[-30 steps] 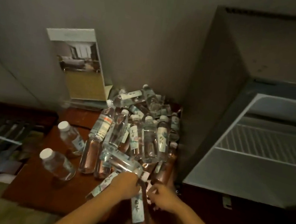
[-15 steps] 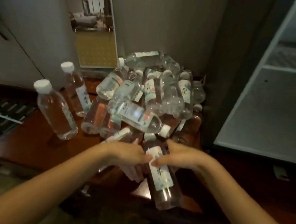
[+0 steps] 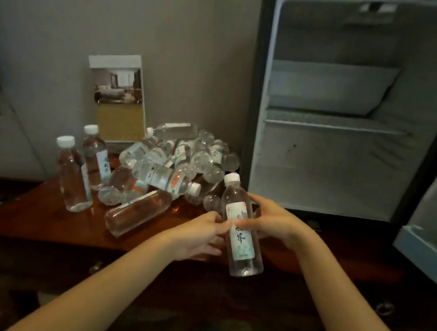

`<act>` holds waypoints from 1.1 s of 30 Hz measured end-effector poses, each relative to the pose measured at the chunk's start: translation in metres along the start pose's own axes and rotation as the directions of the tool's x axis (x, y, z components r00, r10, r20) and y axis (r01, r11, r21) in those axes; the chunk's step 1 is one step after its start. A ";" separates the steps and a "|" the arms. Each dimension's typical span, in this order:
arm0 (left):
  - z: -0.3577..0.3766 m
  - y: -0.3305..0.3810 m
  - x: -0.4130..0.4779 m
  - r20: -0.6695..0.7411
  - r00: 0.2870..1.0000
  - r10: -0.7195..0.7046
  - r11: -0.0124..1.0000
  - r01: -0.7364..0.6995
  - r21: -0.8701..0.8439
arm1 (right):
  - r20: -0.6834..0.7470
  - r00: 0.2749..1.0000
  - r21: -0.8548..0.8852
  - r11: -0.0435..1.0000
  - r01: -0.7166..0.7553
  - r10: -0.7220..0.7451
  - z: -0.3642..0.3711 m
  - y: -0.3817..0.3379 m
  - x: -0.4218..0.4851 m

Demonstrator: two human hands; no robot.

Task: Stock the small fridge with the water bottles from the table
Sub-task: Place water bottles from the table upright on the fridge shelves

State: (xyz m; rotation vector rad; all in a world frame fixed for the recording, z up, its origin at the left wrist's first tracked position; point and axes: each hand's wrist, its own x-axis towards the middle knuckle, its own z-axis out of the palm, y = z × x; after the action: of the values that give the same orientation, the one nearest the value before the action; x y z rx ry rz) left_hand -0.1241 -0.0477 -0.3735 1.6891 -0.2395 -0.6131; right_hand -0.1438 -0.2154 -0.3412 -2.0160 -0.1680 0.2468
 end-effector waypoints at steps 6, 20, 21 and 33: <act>0.037 0.050 0.029 0.011 0.969 0.249 0.968 -0.249 0.024 | -0.243 0.959 0.107 0.978 0.179 -0.149 -0.061 0.003 -0.022; 0.093 0.177 0.099 -0.083 0.745 0.662 0.749 -0.661 0.048 | -0.703 0.611 0.028 0.845 0.534 -0.363 -0.170 -0.041 -0.005; 0.096 0.189 0.105 -0.077 0.727 0.683 0.730 -0.683 0.026 | -0.705 0.592 -0.013 0.842 0.540 -0.391 -0.180 -0.049 -0.003; 0.134 0.257 0.196 -0.040 0.732 0.680 0.733 -0.679 0.036 | -0.804 0.534 0.007 0.894 0.448 -0.262 -0.256 -0.053 0.036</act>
State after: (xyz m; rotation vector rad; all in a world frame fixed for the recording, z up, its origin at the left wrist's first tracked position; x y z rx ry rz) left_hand 0.0156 -0.3118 -0.1915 1.4831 -0.7938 -0.0068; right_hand -0.0467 -0.4062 -0.1878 -1.6412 0.0167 -0.8780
